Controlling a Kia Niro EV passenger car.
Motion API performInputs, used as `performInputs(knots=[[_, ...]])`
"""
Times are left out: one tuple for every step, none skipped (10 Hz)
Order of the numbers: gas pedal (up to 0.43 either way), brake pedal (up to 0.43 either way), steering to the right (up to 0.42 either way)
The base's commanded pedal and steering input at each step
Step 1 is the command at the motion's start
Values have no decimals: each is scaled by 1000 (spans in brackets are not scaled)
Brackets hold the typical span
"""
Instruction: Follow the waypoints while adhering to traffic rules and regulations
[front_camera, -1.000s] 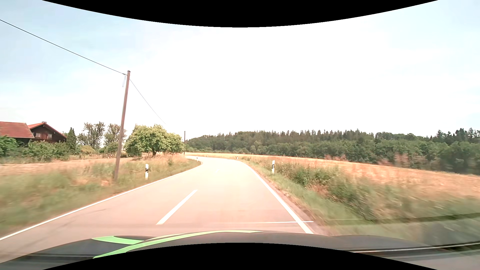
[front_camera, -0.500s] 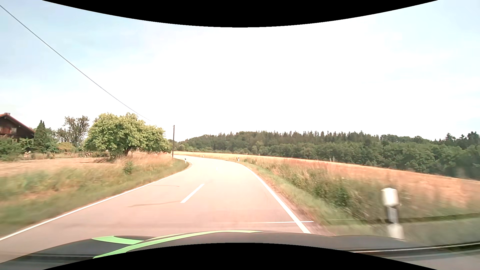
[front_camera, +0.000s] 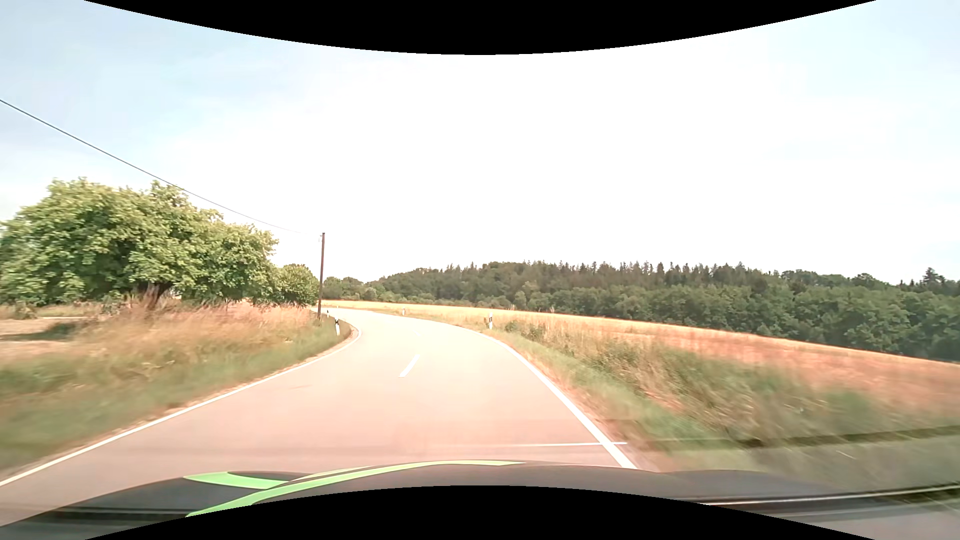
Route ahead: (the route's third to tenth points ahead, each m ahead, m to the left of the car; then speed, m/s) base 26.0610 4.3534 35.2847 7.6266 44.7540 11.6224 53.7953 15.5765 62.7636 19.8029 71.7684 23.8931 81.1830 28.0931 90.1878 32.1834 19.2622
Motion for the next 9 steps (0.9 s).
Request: performInputs(knots=[[0, 0, -36], [0, 0, -42], [0, 0, -48], [0, 0, -51], [8, 0, -53], [28, 0, -54], [59, 0, -54], [79, 0, -56], [98, 0, -59]])
